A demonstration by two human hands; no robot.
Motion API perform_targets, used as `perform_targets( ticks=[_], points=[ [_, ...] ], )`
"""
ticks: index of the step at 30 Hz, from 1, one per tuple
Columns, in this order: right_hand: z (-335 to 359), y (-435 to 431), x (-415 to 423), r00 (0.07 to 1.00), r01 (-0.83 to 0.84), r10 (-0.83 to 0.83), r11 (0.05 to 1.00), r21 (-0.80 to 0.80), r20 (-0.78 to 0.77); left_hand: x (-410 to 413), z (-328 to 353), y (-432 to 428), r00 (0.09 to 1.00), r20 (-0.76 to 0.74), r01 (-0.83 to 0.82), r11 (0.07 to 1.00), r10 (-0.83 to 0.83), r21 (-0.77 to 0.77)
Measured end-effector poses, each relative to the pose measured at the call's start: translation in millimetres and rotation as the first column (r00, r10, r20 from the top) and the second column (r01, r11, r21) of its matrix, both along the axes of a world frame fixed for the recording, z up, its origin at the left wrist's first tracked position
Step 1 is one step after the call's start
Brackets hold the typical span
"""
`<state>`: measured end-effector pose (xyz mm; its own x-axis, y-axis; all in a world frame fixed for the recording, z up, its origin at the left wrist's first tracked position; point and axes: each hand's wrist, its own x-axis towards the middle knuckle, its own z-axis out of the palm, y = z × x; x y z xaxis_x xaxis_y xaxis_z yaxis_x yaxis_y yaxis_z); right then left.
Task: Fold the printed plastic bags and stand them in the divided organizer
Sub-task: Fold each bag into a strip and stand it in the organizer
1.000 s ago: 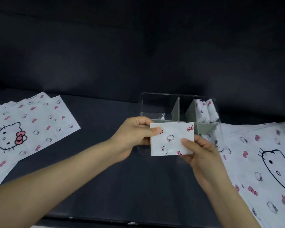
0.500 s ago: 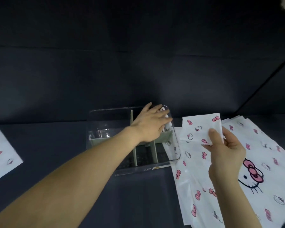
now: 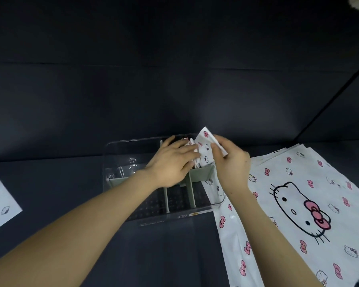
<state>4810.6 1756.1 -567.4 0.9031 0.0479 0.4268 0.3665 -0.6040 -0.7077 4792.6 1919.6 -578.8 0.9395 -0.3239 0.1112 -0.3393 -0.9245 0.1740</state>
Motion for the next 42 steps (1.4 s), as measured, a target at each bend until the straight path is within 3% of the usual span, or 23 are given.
perform_targets(
  ticks=[7,12,17,21,25,29,32,35,38,42],
  points=[
    [-6.3,9.1,10.4,0.986,-0.049,-0.004,0.949,-0.313,-0.168,-4.6,-6.7,0.6,1.0,0.004,0.0,0.999,0.0,-0.032],
    [-13.8,12.8,3.9,0.983,-0.003,-0.07,0.92,-0.391,-0.172,-12.2,-10.4,5.6,0.994,0.102,-0.017,0.992,0.029,-0.122],
    [-33.5,18.9,7.7,0.992,0.124,-0.119,0.887,-0.446,0.039,-18.2,-13.2,10.6,0.99,0.13,-0.036,0.994,0.049,-0.102],
    [-34.0,21.8,-2.1,0.98,0.199,-0.168,0.828,-0.524,0.107,-36.5,-8.9,28.1,0.979,0.202,0.014,0.995,0.006,-0.098],
    [-23.5,41.3,-38.7,0.947,0.294,-0.201,0.857,-0.423,0.251,-84.9,-2.0,71.1,0.98,0.195,-0.02,0.998,0.032,-0.064],
    [-17.2,86.4,-96.5,0.968,0.044,0.031,0.955,-0.292,0.248,-159.4,-5.4,130.5,0.951,0.202,-0.223,0.972,0.232,-0.068],
    [-13.5,127.4,-144.4,0.925,-0.274,0.311,0.944,-0.186,0.218,-218.8,-16.8,173.7,0.838,0.187,-0.502,0.859,0.512,-0.101],
    [-25.6,168.6,-183.8,0.828,-0.541,0.553,0.831,-0.126,0.093,-267.8,-38.3,216.7,0.611,0.156,-0.772,0.628,0.776,-0.1],
    [-59.4,198.8,-201.7,0.775,-0.594,0.632,0.722,-0.355,-0.013,-299.3,-64.8,252.7,0.43,0.091,-0.898,0.436,0.898,-0.059],
    [-105.8,212.8,-192.3,0.79,-0.549,0.582,0.532,-0.645,-0.193,-315.6,-93.8,280.6,0.261,-0.016,-0.965,0.261,0.965,0.007]
  ],
)
